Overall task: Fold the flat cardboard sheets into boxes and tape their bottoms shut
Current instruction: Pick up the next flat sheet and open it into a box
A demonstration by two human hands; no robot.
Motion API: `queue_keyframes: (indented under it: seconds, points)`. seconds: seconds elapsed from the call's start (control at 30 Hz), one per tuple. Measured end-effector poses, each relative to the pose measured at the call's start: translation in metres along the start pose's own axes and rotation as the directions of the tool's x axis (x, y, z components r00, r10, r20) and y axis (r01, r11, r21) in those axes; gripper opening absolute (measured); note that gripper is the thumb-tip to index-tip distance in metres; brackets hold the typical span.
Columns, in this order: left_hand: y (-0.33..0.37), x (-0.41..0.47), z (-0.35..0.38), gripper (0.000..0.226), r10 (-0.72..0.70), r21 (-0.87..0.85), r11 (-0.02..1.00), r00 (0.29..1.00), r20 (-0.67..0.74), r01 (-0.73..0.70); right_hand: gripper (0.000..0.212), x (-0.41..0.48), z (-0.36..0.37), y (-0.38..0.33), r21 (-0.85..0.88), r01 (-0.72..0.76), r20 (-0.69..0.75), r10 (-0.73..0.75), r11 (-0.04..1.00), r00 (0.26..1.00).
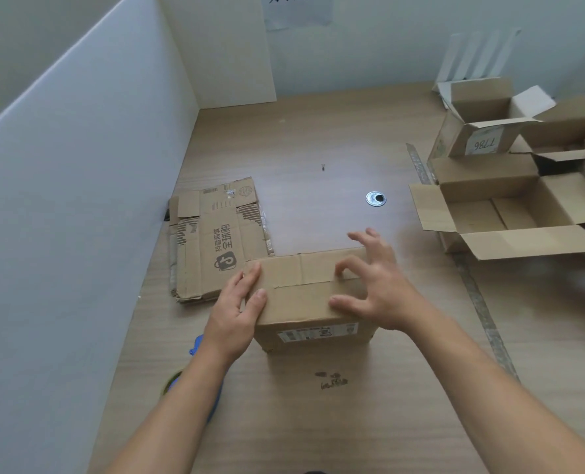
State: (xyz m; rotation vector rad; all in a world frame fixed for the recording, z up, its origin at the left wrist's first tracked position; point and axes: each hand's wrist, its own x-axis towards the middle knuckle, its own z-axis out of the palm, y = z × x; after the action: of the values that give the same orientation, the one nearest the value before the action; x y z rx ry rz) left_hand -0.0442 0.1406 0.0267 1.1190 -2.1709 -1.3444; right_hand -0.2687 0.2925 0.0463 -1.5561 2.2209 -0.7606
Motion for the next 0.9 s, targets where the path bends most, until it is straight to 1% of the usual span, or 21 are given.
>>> queue_keyframes:
  seconds: [0.07, 0.13, 0.17, 0.2, 0.23, 0.27, 0.3, 0.37, 0.43, 0.47, 0.5, 0.53, 0.6, 0.7, 0.73, 0.77, 0.83, 0.9]
  points:
    - [0.0, 0.001, 0.0, 0.046, -0.009, -0.034, 0.999, 1.0, -0.021, 0.008, 0.075, 0.004, -0.002, -0.015, -0.187, 0.089, 0.173, -0.057, 0.978, 0.983]
    - [0.0, 0.002, -0.002, 0.041, -0.006, -0.073, 0.997, 1.0, -0.029, 0.004, 0.086, 0.007, -0.003, -0.025, -0.311, 0.121, 0.319, -0.016, 0.943, 0.948]
    - [-0.001, 0.003, -0.004, 0.039, -0.002, -0.085, 0.996, 1.0, -0.023, 0.0, 0.087, 0.008, -0.003, -0.027, -0.337, 0.123, 0.345, 0.001, 0.933, 0.938]
    - [-0.002, 0.003, -0.006, 0.037, -0.002, -0.099, 0.995, 1.0, -0.008, 0.001, 0.085, 0.01, -0.003, -0.027, -0.345, 0.125, 0.34, 0.0, 0.93, 0.94]
    - [-0.003, 0.003, -0.006, 0.036, -0.008, -0.149, 0.989, 1.0, 0.01, 0.009, 0.082, 0.012, -0.005, -0.026, -0.339, 0.126, 0.316, -0.014, 0.932, 0.949]
    - [-0.005, 0.002, -0.005, 0.035, -0.041, -0.233, 0.971, 0.999, 0.017, 0.043, 0.079, 0.014, -0.006, -0.023, -0.317, 0.125, 0.29, -0.03, 0.94, 0.957]
    - [-0.006, 0.001, -0.004, 0.034, -0.087, -0.341, 0.936, 0.996, 0.017, 0.087, 0.077, 0.015, -0.008, -0.019, -0.272, 0.114, 0.263, -0.04, 0.956, 0.964]
    - [-0.011, 0.001, 0.001, 0.032, -0.23, -0.457, 0.869, 0.973, -0.032, 0.19, 0.074, 0.016, -0.014, -0.01, -0.095, 0.047, 0.199, -0.027, 0.994, 0.98]
    - [-0.02, 0.001, 0.007, 0.036, -0.351, -0.466, 0.841, 0.933, -0.079, 0.277, 0.071, 0.013, -0.018, -0.001, 0.125, -0.028, 0.115, 0.014, 0.992, 0.993]
    - [-0.024, 0.0, 0.008, 0.038, -0.406, -0.448, 0.831, 0.91, -0.083, 0.33, 0.07, 0.01, -0.019, 0.003, 0.196, -0.047, 0.081, 0.031, 0.98, 0.996]
    - [-0.028, 0.0, 0.009, 0.04, -0.455, -0.431, 0.819, 0.887, -0.084, 0.379, 0.07, 0.007, -0.019, 0.006, 0.23, -0.053, 0.054, 0.042, 0.972, 0.998]
    - [-0.03, 0.0, 0.009, 0.04, -0.491, -0.421, 0.805, 0.868, -0.078, 0.418, 0.069, 0.004, -0.017, 0.009, 0.243, -0.051, 0.031, 0.045, 0.969, 0.998]
    - [-0.03, 0.003, 0.008, 0.031, -0.542, -0.416, 0.774, 0.839, -0.044, 0.478, 0.067, -0.003, -0.015, 0.013, 0.262, -0.04, -0.012, 0.044, 0.964, 0.999]
    - [-0.024, 0.009, 0.008, 0.03, -0.611, -0.471, 0.651, 0.779, 0.14, 0.595, 0.065, -0.009, -0.018, 0.015, 0.288, -0.047, -0.033, 0.059, 0.956, 0.998]
    - [-0.024, 0.009, 0.01, 0.03, -0.604, -0.484, 0.645, 0.783, 0.151, 0.591, 0.065, -0.01, -0.022, 0.015, 0.279, -0.045, -0.039, 0.058, 0.959, 0.998]
    - [-0.027, 0.011, 0.013, 0.031, -0.582, -0.481, 0.678, 0.805, 0.11, 0.556, 0.066, -0.011, -0.025, 0.016, 0.258, -0.037, -0.042, 0.05, 0.965, 0.998]
    - [-0.03, 0.011, 0.02, 0.033, -0.537, -0.452, 0.76, 0.843, -0.029, 0.468, 0.068, -0.012, -0.033, 0.015, 0.205, -0.024, -0.034, 0.032, 0.978, 0.999]
    - [-0.029, 0.008, 0.029, 0.03, -0.519, -0.474, 0.764, 0.853, -0.049, 0.438, 0.069, -0.012, -0.037, 0.016, 0.152, -0.029, -0.021, 0.033, 0.988, 0.999]
